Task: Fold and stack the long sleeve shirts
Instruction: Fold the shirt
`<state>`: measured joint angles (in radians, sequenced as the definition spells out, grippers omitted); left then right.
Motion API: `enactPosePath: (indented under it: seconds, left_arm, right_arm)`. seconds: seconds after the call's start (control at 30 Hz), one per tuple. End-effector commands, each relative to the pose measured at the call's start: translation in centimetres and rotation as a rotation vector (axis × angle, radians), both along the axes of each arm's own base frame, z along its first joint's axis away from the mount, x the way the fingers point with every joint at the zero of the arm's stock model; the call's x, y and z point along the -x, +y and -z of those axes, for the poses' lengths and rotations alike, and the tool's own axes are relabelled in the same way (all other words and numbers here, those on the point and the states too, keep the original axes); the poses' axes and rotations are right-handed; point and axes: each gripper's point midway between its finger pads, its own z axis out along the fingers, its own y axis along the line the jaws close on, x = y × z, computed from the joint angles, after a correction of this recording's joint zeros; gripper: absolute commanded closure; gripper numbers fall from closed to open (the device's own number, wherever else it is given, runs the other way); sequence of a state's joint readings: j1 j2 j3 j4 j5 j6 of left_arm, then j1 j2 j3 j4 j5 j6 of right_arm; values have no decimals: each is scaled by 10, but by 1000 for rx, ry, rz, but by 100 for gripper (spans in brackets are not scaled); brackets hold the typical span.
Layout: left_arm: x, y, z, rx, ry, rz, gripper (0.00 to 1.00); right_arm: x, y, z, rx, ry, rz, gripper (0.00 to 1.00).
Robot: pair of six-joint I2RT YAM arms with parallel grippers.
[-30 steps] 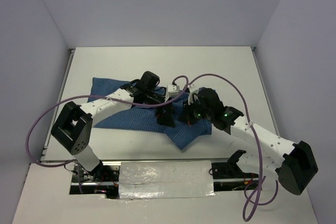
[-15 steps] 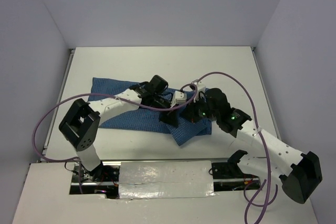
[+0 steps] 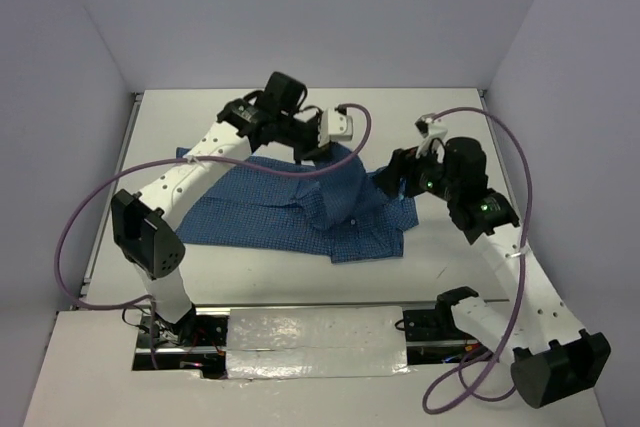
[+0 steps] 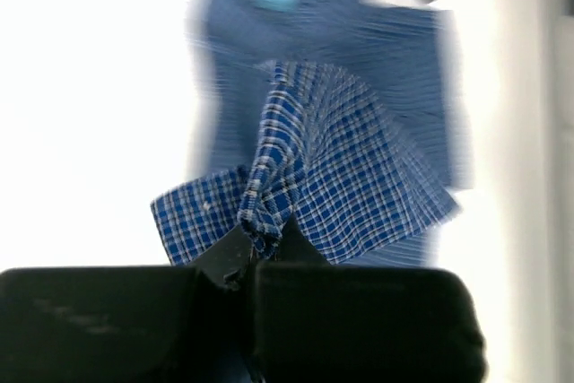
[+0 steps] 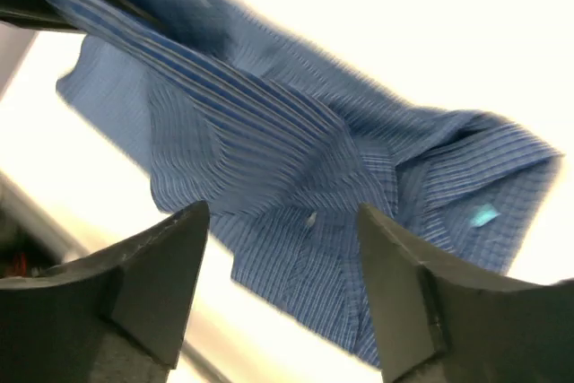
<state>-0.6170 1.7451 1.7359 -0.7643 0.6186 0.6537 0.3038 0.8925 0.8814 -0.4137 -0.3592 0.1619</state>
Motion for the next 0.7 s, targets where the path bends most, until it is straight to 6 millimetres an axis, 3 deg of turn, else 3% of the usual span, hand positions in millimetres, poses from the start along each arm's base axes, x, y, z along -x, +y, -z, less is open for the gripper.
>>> enactPosePath:
  seconds: [0.0,0.03,0.07,0.1,0.17,0.23,0.27,0.3,0.4,0.53,0.57,0.67]
  left_arm:
    - [-60,13,-35,-62,-246,-70,100]
    - [-82,14,-35,-79,-293,-111,100]
    - [-99,18,-53,-60,-352,-141,100]
    - [-112,17,-64,-35,-411,-154,100]
    - [-129,20,-81,-13,-490,-197,100]
    - [-142,18,-106,34,-590,-228,100]
    - [-147,20,-109,41,-616,-255,100]
    - [-154,17,-130,97,-684,-282,100]
    - [-169,18,-144,120,-754,-342,100]
    - [-189,20,-186,162,-946,-381,100]
    - [-193,20,-208,201,-1009,-401,100]
    - [-197,26,-227,222,-1082,-415,100]
  right_arm:
    - [-36,-30,-15,-48,29,132,28]
    - [-44,-37,-17,-78,70,187,45]
    - [-57,-46,-2,-70,140,244,55]
    - [-64,-57,0,-75,183,301,78]
    - [-79,-67,25,-52,275,380,100]
    - [-88,-64,36,-66,298,380,100]
    - [-93,-61,46,-74,316,372,100]
    - [-98,-55,49,-108,298,350,100]
    - [-105,-48,62,-154,286,332,100]
    - [-110,-43,77,-206,318,343,100]
    - [-111,-44,89,-208,353,358,100]
    - [-116,-44,112,-195,422,379,100]
